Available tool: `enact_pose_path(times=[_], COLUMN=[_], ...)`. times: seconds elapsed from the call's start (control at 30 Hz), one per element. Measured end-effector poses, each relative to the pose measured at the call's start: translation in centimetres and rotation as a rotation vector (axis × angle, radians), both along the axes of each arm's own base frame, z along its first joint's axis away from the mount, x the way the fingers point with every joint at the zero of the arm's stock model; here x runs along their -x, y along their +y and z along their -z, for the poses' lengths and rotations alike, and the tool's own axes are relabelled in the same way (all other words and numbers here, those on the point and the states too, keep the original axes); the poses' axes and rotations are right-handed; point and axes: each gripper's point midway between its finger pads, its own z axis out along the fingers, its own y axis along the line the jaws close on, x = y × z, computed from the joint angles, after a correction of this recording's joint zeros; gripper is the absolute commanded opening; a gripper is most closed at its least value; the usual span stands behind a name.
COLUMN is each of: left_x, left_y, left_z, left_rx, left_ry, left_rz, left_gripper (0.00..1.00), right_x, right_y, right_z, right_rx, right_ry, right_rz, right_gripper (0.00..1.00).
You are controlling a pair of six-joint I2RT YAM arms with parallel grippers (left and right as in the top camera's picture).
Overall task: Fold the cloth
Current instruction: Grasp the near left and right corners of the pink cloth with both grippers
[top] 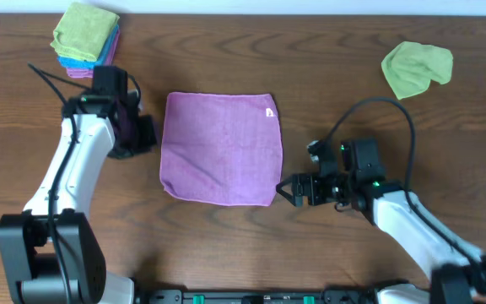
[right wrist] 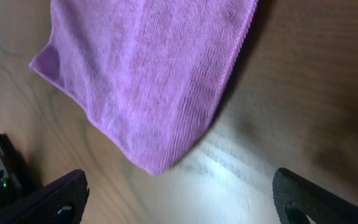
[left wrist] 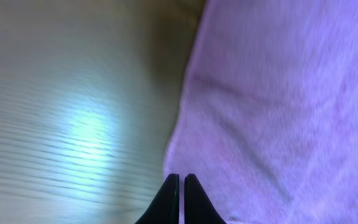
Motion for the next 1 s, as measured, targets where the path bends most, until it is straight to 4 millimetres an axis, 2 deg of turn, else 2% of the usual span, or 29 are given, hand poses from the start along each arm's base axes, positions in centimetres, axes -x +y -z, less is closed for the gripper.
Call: enact_pose_path(times=[0.13,0.2,0.27,0.47,0.6,0.77,0.87,1.0], left_x=[3.6,4.6,5.5,5.8,7.1,9.2,9.2,9.0], left_y=[-1.2,-1.4,-1.6,-1.6,-1.4,-1.4,-1.4,-1.4], left_z=[3.0,3.3,3.0,0.6,1.2,3.1,3.2,3.2], left_rx=[0.070,0.085,0.094,0.097,0.088,0.088,0.088,0.085], left_ry=[0.113,0.131,0.123,0.036,0.061,0.126,0.125,0.117], left_rz=[-0.012,-0.014,-0.014,-0.013,-0.028,-0.043,-0.044,-0.047], left_gripper=[0.06,0.06,0.06,0.06,0.06,0.06,0.06,0.06], right_x=[-0.9,-1.6,-2.2,-3.4,-3.4,-1.7,-0.1,1.6], right_y=[0.6,1.0,1.5,2.9,3.9,6.4,7.5,7.8], right_z=[1.6,1.6,1.6,1.6,1.7,1.7,1.7,1.8], right_rx=[-0.031,-0.057,-0.089,-0.191,-0.230,-0.257,-0.274,-0.291], right_ry=[0.015,-0.003,-0.017,-0.019,0.000,0.041,0.084,0.169], right_rz=[-0.001,0.002,0.001,-0.019,-0.049,-0.134,-0.181,-0.200], right_gripper=[0.98,0.98,0.98,0.96,0.96,0.93,0.89,0.86])
